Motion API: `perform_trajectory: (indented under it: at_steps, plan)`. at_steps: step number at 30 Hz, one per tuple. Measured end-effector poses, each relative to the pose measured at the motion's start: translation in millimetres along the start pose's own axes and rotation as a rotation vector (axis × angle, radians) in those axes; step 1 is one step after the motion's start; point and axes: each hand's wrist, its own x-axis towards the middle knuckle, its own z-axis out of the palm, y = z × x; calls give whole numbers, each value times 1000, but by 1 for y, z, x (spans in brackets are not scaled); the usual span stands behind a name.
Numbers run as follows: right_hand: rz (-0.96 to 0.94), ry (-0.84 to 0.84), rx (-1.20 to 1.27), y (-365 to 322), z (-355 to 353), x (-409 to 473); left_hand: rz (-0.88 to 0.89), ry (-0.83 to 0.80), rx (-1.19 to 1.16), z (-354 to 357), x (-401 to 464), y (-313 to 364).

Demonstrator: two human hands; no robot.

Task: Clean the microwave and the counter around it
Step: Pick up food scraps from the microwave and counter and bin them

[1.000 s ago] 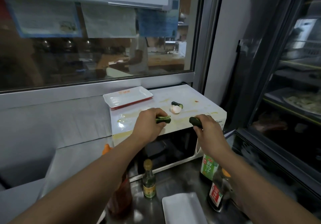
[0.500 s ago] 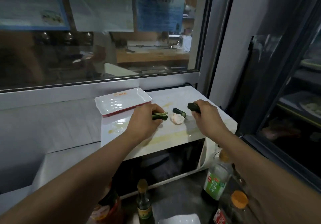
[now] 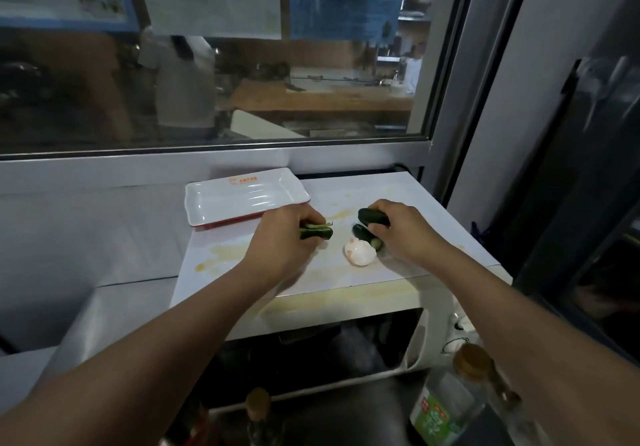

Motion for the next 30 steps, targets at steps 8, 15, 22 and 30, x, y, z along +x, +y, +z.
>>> perform_trajectory:
  at_steps: [8,15,22,30]
  plan:
    - [-18,-89,98,8,0,6,17,2,16,6,2,4]
    - [5,-109,152,6,2,13,3,-1,27,5,3,3]
    - [55,-168,252,4,2,17,8,11,35,2,3,3]
    - [54,-133,191,8,-7,25,3,21,28,2,5,1]
